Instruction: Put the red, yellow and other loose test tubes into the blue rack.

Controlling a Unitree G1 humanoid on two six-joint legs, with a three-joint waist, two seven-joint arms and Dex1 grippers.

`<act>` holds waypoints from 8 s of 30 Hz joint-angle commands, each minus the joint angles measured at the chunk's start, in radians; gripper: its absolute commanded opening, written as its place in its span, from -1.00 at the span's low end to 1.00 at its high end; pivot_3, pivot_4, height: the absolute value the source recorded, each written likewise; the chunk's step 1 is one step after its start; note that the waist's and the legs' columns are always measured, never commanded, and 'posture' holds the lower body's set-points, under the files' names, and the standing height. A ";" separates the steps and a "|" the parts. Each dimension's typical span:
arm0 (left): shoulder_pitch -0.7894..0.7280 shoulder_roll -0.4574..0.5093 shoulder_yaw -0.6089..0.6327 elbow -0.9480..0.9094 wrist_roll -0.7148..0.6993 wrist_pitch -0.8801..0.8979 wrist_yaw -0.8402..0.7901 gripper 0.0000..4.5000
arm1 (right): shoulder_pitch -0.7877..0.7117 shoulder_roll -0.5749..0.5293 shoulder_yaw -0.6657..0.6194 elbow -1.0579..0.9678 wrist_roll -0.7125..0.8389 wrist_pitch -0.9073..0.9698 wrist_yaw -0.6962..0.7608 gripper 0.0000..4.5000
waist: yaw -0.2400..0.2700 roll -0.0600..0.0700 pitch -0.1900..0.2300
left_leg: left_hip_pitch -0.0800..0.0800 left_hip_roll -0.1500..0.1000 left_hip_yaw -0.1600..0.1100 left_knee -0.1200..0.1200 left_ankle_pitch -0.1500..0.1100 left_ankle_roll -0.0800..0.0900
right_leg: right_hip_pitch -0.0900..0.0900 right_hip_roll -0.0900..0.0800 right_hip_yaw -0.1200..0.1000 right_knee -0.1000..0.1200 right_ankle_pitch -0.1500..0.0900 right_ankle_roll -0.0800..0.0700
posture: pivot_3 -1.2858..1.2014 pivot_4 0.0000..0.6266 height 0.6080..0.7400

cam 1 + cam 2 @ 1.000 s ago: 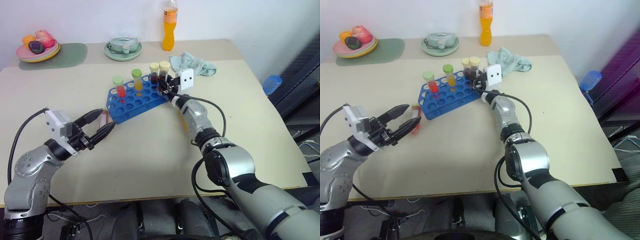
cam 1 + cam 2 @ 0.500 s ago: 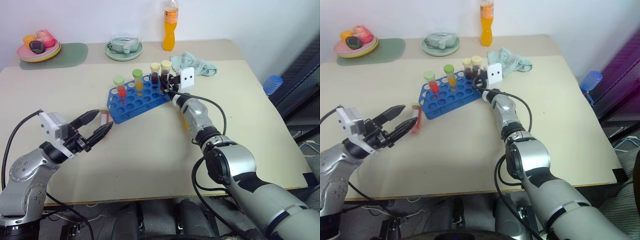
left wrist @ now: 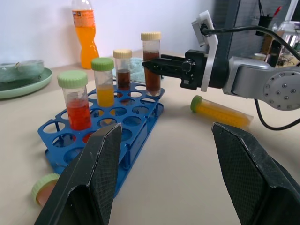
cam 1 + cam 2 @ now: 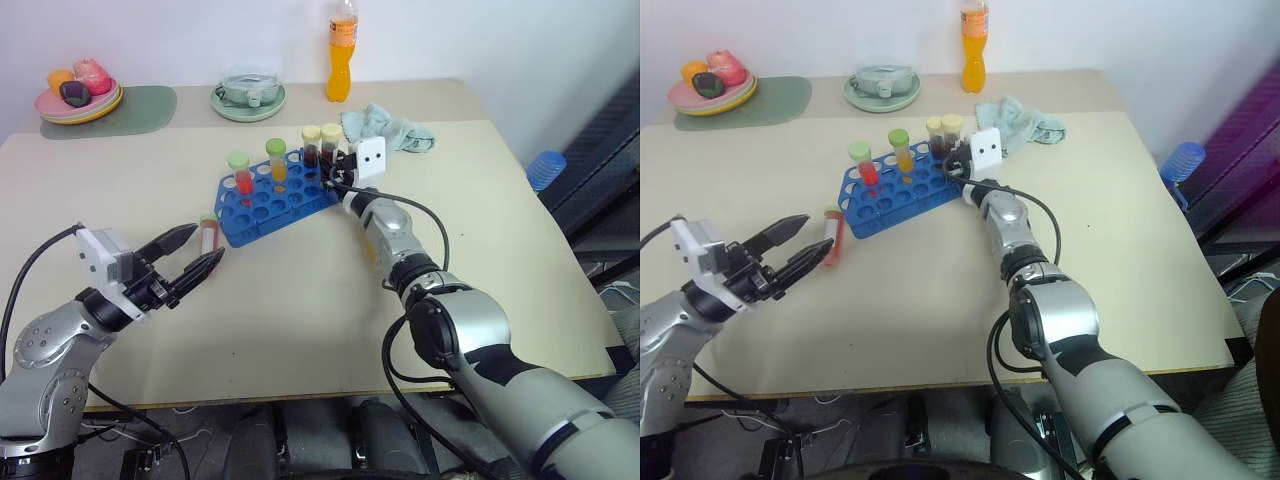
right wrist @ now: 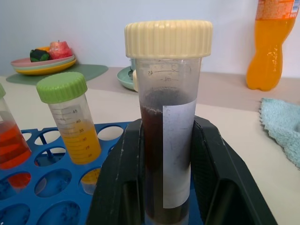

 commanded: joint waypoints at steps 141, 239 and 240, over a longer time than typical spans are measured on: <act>-0.326 -0.115 -0.107 0.361 0.082 -0.072 -0.210 0.39 | 0.243 0.168 0.100 -0.510 0.271 -0.065 0.310 -0.47 | 0.017 -0.001 0.000 | -0.001 0.001 0.000 0.001 0.000 0.000 | -0.002 0.003 0.002 0.002 -0.001 0.001 | 0.03 -0.52 1.00; -0.224 -0.145 -0.256 0.198 0.110 -0.038 -0.158 0.39 | 0.081 -0.906 0.999 -1.342 0.189 1.912 0.824 0.96 | 0.049 -0.001 0.000 | -0.001 -0.001 0.000 0.003 -0.002 0.004 | -0.001 0.000 0.003 -0.001 -0.001 0.001 | 0.03 -0.52 1.00; -0.223 -0.145 -0.256 0.201 0.111 -0.040 -0.160 0.39 | 0.077 -0.898 1.000 -1.340 0.189 1.914 0.819 0.96 | 0.048 -0.001 0.000 | -0.001 0.000 0.000 0.003 -0.002 0.004 | -0.001 0.000 0.003 -0.001 -0.001 0.001 | 0.03 -0.52 1.00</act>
